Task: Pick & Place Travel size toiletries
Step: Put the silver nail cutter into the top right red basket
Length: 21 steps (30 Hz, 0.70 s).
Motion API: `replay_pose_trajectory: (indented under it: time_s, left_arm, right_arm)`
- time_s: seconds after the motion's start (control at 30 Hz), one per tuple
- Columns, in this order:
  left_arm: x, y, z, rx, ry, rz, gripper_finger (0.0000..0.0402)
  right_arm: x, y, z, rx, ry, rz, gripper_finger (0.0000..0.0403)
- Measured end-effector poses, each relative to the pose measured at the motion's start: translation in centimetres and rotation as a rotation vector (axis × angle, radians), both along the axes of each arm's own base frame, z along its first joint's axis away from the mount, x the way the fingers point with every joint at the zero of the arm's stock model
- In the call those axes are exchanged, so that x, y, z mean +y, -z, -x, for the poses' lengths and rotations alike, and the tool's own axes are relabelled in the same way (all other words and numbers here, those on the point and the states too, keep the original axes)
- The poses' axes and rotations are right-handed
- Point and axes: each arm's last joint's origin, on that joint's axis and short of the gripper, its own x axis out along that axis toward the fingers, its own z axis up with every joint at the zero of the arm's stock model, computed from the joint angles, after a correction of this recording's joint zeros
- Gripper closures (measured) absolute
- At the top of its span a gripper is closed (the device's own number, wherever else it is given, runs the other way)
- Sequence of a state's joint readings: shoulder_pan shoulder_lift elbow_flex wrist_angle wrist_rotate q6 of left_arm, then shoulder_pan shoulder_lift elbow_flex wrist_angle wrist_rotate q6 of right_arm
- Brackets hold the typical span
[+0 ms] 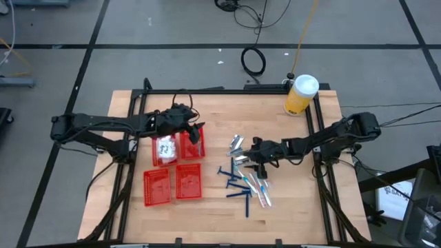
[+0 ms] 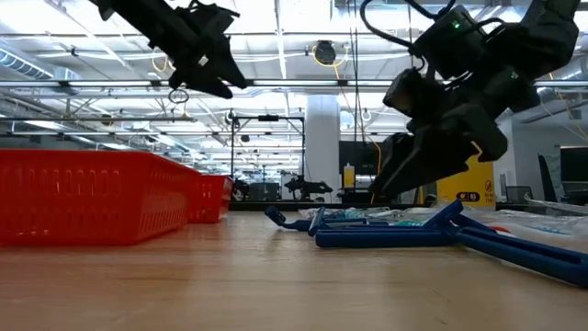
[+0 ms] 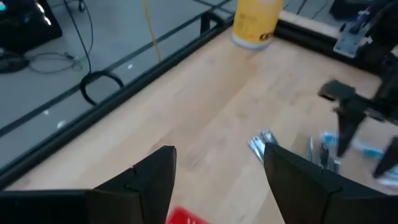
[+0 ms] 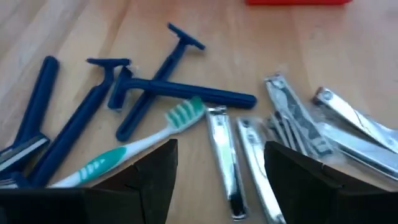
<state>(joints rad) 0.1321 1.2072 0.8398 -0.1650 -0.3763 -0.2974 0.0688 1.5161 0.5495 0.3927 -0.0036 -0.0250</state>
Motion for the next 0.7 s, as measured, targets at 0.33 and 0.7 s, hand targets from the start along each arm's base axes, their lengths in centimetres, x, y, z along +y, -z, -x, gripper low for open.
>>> replay_pose_trajectory:
  time_s: [0.33, 0.7]
  left_arm:
    - [0.2, 0.0, 0.1, 0.007, -0.007, -0.004, 0.0163]
    - [0.2, 0.1, 0.1, 0.019, -0.007, 0.0, 0.0162]
  right_arm:
    - [-0.2, 1.3, -0.1, 0.055, -0.012, 0.006, 0.0202]
    - [-0.2, 1.6, 0.1, 0.086, -0.033, -0.015, 0.0244]
